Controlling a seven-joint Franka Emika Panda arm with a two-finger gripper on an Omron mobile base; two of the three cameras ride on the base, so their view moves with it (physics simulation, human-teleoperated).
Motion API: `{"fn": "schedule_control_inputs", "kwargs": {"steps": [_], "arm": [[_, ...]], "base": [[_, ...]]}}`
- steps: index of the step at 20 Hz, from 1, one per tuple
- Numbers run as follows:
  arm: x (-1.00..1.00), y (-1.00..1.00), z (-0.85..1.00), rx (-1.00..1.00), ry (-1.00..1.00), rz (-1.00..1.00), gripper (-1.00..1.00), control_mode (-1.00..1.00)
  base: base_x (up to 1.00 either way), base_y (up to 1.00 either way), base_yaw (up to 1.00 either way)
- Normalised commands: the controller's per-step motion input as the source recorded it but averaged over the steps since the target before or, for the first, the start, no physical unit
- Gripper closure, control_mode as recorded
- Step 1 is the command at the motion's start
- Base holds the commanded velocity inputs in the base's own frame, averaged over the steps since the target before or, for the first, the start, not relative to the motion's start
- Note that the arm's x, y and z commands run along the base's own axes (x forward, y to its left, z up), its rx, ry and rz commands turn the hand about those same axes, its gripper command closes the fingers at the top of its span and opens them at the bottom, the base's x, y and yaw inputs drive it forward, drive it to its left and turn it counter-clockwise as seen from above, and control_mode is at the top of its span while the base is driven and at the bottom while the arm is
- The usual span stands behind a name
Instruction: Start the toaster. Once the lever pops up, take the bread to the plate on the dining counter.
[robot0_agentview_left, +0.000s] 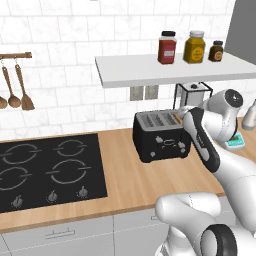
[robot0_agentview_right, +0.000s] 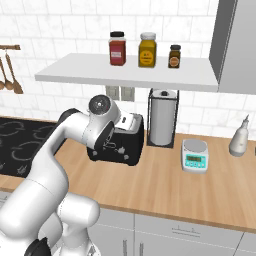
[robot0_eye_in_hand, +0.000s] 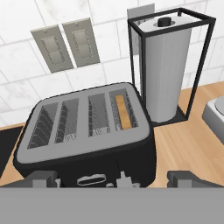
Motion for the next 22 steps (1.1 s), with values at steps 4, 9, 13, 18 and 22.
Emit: {"fn": "schedule_control_inputs", "kwargs": {"steps": [4, 9, 13, 18, 22], "arm": [[0.00, 0.00, 0.00, 0.00, 0.00, 0.00, -1.00, -1.00], [0.00, 0.00, 0.00, 0.00, 0.00, 0.00, -1.00, -1.00], [0.00, 0.00, 0.00, 0.00, 0.00, 0.00, -1.00, -1.00], [0.00, 0.00, 0.00, 0.00, 0.00, 0.00, -1.00, -1.00], [0.00, 0.00, 0.00, 0.00, 0.00, 0.00, -1.00, -1.00]], "base": [[0.00, 0.00, 0.00], [0.00, 0.00, 0.00], [0.00, 0.00, 0.00], [0.00, 0.00, 0.00], [0.00, 0.00, 0.00]]}}
